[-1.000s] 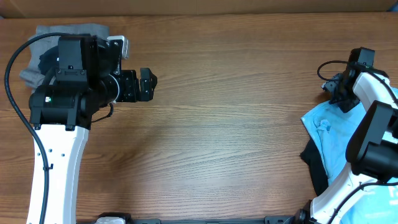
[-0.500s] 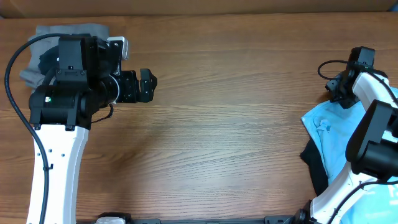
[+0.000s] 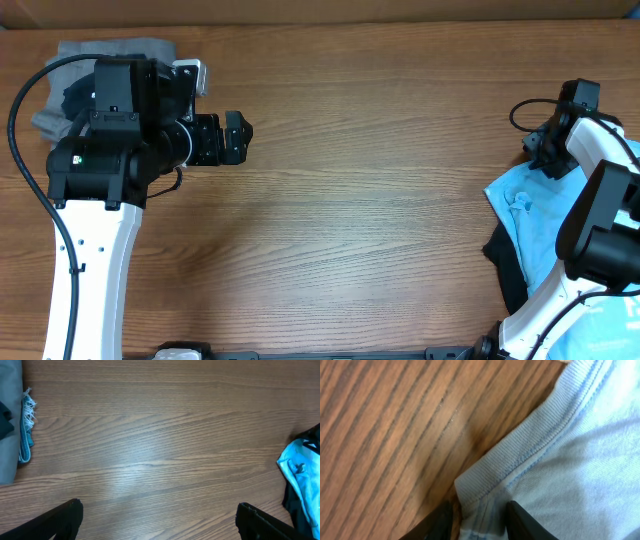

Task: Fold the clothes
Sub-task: 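Reach the right gripper to the light-blue T-shirt edge and grasp it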

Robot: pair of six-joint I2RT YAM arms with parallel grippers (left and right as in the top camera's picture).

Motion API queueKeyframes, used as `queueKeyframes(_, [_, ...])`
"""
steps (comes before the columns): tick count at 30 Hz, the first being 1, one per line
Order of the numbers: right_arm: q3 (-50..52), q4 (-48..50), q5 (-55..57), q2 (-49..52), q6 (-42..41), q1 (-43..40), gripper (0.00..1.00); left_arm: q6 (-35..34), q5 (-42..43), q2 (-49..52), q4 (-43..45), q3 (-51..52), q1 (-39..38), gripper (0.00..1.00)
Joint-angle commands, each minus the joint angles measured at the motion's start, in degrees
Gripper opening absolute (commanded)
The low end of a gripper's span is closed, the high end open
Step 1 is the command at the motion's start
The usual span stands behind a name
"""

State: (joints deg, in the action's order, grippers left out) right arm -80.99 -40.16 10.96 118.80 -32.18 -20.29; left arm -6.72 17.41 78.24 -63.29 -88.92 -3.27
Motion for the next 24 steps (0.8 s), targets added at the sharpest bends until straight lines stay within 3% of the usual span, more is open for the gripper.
queueKeyframes(1, [0.4, -0.7, 0.5, 0.7, -0.9, -0.4, 0.34, -0.1, 0.2, 0.1, -0.3, -1.6, 0.1, 1.00])
queueKeyframes(6, [0.0, -0.9, 0.3, 0.5, -0.9, -0.4, 0.06, -0.1, 0.2, 0.1, -0.4, -1.6, 0.1, 1.00])
queueKeyframes(7, [-0.4, -1.1, 0.4, 0.4, -0.9, -0.4, 0.04, -0.1, 0.2, 0.1, -0.4, -1.6, 0.1, 1.00])
queueKeyframes(24, [-6.5, -4.1, 0.5, -13.9, 3.7, -0.7, 0.04, 0.0, 0.0, 0.1, -0.4, -1.6, 0.1, 1.00])
